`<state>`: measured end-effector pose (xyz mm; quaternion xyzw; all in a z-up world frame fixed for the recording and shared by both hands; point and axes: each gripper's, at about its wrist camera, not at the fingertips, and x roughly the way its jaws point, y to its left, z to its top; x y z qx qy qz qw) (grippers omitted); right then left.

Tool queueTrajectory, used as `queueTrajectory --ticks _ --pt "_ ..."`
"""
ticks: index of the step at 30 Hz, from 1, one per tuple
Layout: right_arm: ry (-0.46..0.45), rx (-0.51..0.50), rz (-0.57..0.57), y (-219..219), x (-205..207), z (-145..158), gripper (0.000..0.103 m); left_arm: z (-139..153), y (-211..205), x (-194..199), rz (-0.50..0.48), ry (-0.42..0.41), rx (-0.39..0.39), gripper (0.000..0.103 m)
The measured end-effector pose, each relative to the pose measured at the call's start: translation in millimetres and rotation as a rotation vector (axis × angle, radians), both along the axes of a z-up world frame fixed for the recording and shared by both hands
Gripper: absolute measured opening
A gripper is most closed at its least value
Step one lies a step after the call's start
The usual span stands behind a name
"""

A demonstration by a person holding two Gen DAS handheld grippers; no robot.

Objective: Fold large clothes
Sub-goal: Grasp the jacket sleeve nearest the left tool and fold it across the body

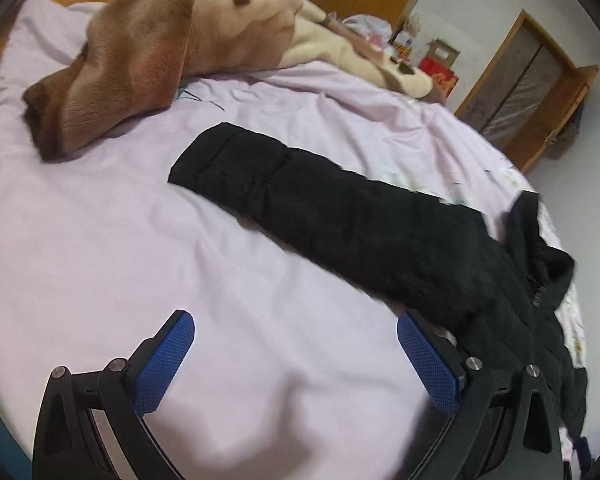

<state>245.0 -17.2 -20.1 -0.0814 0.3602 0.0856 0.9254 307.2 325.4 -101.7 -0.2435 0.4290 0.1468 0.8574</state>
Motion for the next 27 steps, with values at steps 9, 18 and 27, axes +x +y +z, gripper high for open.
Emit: queueTrajectory --ticks 9,18,27 --pt "0.059 -0.018 0.108 44 40 -30 0.102 -40 52 81 0.136 0.047 -0.002 0.102" --pt "0.077 -0.014 0.139 60 61 -39 0.102 -79 75 122 0.204 0.101 -0.075 0.102" --pt "0.078 0.0 0.126 62 65 -38 0.102 -66 71 131 0.207 0.016 -0.112 0.017"
